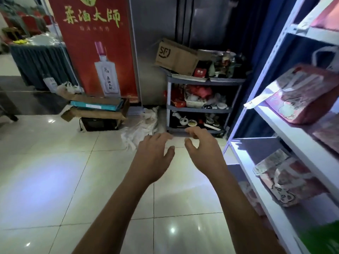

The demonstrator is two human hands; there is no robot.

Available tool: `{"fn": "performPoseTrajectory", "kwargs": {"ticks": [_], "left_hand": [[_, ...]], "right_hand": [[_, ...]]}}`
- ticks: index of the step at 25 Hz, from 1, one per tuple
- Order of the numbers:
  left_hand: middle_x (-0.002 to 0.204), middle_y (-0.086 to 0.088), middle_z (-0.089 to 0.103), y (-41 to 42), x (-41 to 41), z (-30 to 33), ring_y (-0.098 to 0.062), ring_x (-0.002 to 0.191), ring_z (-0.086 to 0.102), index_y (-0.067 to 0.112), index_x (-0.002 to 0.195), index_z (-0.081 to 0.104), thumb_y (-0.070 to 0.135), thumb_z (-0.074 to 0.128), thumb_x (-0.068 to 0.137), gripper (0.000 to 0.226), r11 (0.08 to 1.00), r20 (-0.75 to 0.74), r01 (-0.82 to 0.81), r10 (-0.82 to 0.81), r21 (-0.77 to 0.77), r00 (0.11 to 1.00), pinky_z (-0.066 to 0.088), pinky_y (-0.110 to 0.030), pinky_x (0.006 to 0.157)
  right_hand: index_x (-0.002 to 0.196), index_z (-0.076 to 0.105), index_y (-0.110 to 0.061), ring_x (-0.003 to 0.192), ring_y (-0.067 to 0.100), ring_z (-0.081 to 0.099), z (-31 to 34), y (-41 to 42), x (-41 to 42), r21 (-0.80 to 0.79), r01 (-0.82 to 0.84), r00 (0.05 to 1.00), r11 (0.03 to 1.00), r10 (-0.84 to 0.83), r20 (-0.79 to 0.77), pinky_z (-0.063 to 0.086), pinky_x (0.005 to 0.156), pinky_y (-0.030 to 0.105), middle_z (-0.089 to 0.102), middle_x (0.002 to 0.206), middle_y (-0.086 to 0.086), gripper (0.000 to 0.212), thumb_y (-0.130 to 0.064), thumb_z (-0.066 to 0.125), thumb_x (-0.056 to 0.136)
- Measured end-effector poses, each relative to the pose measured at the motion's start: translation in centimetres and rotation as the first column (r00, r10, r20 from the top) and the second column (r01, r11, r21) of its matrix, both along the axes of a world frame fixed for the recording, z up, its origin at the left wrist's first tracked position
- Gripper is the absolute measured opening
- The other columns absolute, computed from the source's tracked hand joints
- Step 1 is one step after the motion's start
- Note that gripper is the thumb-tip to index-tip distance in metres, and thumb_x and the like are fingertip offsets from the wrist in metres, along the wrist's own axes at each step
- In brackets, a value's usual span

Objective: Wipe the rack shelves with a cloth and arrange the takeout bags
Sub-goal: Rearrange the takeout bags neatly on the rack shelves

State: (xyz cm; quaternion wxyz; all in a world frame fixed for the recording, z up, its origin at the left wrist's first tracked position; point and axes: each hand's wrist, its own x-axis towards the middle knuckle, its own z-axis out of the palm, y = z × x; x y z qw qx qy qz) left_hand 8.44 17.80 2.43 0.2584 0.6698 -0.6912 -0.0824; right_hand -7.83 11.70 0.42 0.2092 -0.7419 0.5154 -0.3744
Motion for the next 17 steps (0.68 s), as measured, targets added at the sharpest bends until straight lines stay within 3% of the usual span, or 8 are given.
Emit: {"fn": "performPoseTrajectory", "kwargs": {"ticks": [4,8,9,12,17], "left_hand": [[0.137,0.005,0.057,-7.5,-0.3,0.1,-0.020,0.125,0.046,0.026,0.135,0.053,0.034,0.048,0.100,0.036,0.985,-0.014,0.170,-0.170,0.011,0.985,0.036,-0.040,0.106],[0.138,0.009,0.055,-15.3,-2.6,-0.3,-0.018,0.128,0.044,0.030,0.134,0.051,0.035,0.047,0.100,0.035,0.948,-0.022,0.316,-0.316,0.029,0.949,0.038,-0.041,0.107],[0.137,0.010,0.055,-17.2,-3.2,-0.3,-0.017,0.128,0.044,0.030,0.134,0.051,0.036,0.047,0.100,0.035,0.941,-0.012,0.337,-0.337,0.022,0.941,0.038,-0.040,0.106],[0.136,0.012,0.055,-22.8,-5.5,0.0,-0.014,0.126,0.043,0.031,0.134,0.052,0.036,0.048,0.100,0.034,0.909,0.007,0.416,-0.416,0.028,0.909,0.037,-0.037,0.106],[0.130,0.011,0.057,-30.8,-9.4,2.5,-0.016,0.120,0.046,0.031,0.130,0.053,0.038,0.049,0.099,0.032,0.843,0.025,0.537,-0.536,-0.026,0.844,0.040,-0.040,0.103]], "right_hand": [[0.129,0.062,-0.025,0.108,0.011,0.058,-0.1,-4.2,-1.1,0.028,0.177,0.984,0.984,-0.177,-0.004,0.043,0.089,0.024,0.063,0.121,-0.005,0.034,-0.023,0.061,0.094],[0.126,0.063,-0.027,0.101,-0.001,0.053,-0.2,-9.9,-4.0,0.023,0.336,0.941,0.942,-0.336,0.032,0.034,0.084,0.005,0.061,0.116,-0.014,0.032,-0.023,0.061,0.094],[0.125,0.064,-0.028,0.099,-0.003,0.052,-0.2,-11.3,-4.7,0.019,0.363,0.931,0.931,-0.364,0.039,0.035,0.083,0.005,0.060,0.113,-0.016,0.031,-0.023,0.061,0.094],[0.122,0.063,-0.030,0.102,0.004,0.058,0.2,-15.5,-6.9,0.038,0.440,0.895,0.897,-0.442,0.069,0.046,0.087,0.024,0.060,0.111,-0.014,0.029,-0.026,0.060,0.094],[0.122,0.063,-0.028,0.102,0.011,0.060,2.8,-21.6,-10.4,-0.015,0.526,0.850,0.851,-0.524,0.057,0.049,0.091,0.032,0.062,0.110,-0.006,0.027,-0.026,0.059,0.095]]}}
